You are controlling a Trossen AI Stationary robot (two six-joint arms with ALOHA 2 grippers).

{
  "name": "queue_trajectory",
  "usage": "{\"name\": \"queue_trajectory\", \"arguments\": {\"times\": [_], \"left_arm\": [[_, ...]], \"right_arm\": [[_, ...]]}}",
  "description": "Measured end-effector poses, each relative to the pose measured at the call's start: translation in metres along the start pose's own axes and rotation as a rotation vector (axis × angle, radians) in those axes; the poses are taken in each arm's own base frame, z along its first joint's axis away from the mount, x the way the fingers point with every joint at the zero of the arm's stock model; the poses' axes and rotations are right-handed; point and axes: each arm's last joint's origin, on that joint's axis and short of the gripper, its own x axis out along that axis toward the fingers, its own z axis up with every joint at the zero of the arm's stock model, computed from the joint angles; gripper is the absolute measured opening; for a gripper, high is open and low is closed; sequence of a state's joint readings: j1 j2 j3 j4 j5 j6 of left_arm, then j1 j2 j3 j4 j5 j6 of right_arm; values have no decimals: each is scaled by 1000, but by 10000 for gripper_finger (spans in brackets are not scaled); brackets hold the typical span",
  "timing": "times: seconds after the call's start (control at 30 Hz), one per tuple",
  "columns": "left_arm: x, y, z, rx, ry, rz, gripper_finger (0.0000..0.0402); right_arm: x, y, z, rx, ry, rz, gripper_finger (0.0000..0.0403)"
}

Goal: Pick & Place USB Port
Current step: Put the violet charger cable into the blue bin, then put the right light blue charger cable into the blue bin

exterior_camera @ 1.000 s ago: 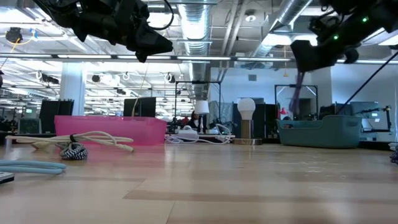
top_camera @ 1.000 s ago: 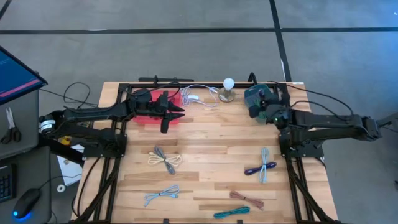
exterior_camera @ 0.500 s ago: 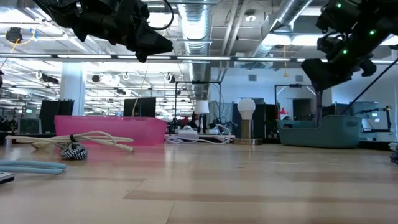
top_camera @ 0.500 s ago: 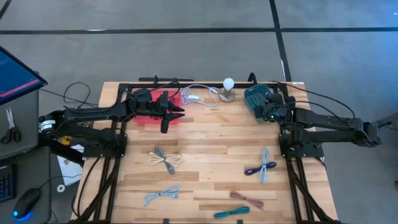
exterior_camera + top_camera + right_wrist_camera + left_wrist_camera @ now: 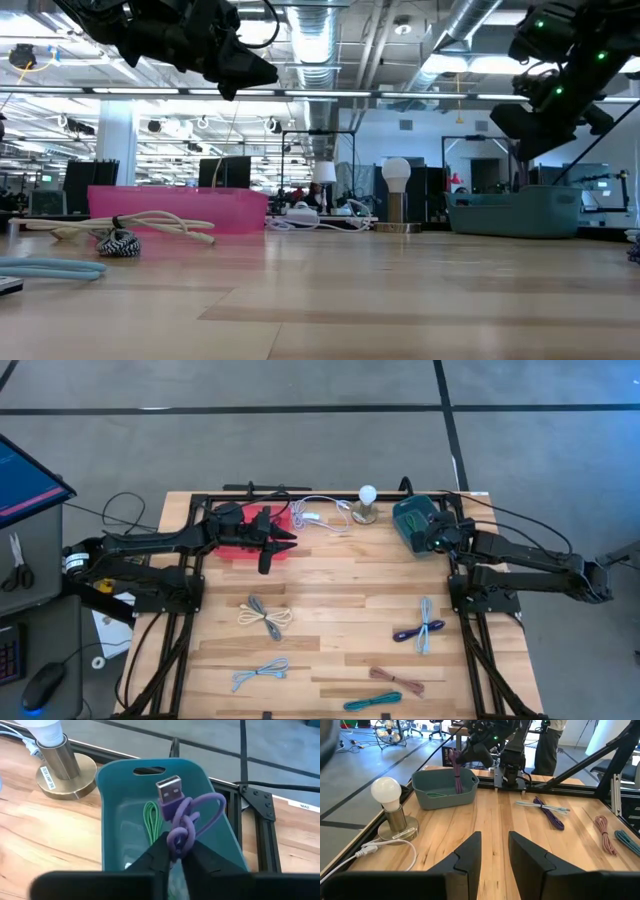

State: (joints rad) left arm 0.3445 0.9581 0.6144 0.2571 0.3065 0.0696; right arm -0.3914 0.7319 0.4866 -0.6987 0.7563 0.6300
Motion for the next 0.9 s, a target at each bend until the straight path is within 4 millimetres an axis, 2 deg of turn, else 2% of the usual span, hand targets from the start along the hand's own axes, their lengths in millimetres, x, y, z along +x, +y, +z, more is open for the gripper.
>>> {"name": "queue_trajectory", "arguments": {"times": [0.33,0.5,0.77,0.9], "left_arm": [[0,0,0,0,0,0,97],[0,0,0,0,0,0,97],[0,0,0,-1,3,0,97],[0,0,0,-1,4,0,97]], "right_arm": [[2,-1,2,-48,-4,-11,168],[0,3,13,-112,-72,25,218],[-21,8,53,-114,-228,89,234],[-30,8,64,-117,-260,110,234]]}}
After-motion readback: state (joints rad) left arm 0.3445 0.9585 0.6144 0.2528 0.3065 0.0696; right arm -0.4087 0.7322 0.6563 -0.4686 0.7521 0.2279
